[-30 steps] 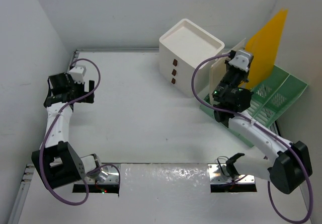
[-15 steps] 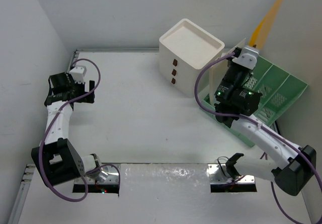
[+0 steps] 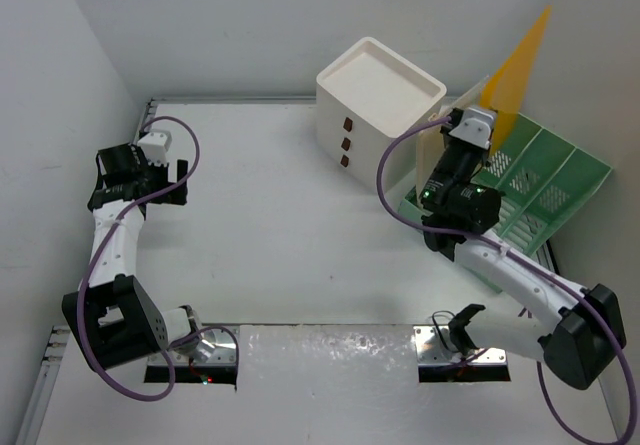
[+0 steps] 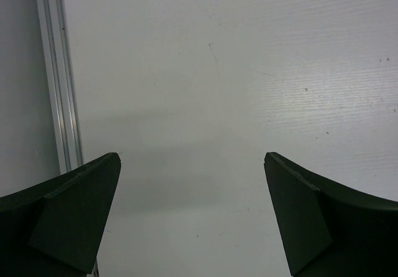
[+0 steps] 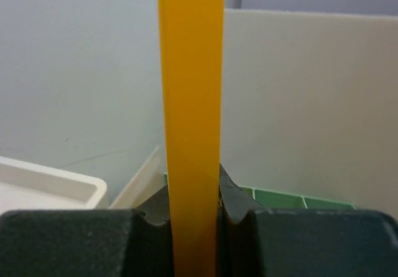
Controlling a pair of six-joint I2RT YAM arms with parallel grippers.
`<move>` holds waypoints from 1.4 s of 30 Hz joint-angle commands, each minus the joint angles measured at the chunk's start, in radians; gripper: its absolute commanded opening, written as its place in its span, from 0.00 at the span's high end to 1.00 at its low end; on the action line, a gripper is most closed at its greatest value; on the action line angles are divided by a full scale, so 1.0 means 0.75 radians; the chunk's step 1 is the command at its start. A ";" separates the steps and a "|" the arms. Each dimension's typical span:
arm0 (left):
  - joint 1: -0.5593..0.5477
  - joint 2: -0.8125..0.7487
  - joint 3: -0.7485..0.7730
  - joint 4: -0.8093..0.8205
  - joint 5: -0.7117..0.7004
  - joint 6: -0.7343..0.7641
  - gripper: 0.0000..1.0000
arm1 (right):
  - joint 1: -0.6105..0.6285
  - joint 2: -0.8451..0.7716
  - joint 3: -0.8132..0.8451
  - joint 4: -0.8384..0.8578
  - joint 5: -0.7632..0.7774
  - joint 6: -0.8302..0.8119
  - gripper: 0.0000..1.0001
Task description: Organize the desk
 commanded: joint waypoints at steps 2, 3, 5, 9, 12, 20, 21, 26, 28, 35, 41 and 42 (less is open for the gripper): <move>0.012 -0.012 0.022 0.026 -0.007 0.027 0.01 | -0.106 -0.063 -0.079 0.014 -0.004 0.227 1.00; 0.012 -0.012 0.022 0.026 -0.011 0.027 0.01 | -0.126 -0.069 -0.124 -0.033 -0.011 0.327 1.00; 0.012 -0.014 0.024 0.022 -0.011 0.029 0.00 | -0.165 -0.087 -0.211 -0.007 -0.045 0.421 1.00; 0.012 -0.022 0.018 0.016 -0.011 0.035 0.00 | -0.181 -0.083 -0.314 0.089 -0.086 0.477 1.00; 0.012 -0.026 0.009 0.018 -0.021 0.039 0.00 | -0.183 -0.055 -0.375 0.183 -0.107 0.477 1.00; 0.012 -0.028 -0.003 0.016 -0.035 0.045 0.00 | -0.208 0.041 -0.576 0.505 -0.117 0.432 1.00; 0.012 -0.028 -0.003 0.018 -0.037 0.045 0.00 | -0.214 0.050 -0.586 0.509 -0.113 0.442 1.00; 0.012 -0.026 -0.013 0.034 -0.037 0.043 0.00 | -0.251 0.131 -0.635 0.513 -0.054 0.591 1.00; 0.012 -0.028 -0.013 0.034 -0.035 0.041 0.00 | -0.257 0.152 -0.654 0.513 -0.011 0.685 1.00; 0.012 -0.024 -0.019 0.034 -0.039 0.045 0.00 | -0.273 0.185 -0.672 0.513 0.133 0.898 1.00; 0.012 -0.022 -0.030 0.047 -0.039 0.049 0.00 | -0.265 0.158 -0.750 0.483 0.086 0.941 0.53; 0.012 -0.020 -0.028 0.047 -0.041 0.049 0.00 | -0.261 0.103 -0.752 0.412 0.073 0.929 0.32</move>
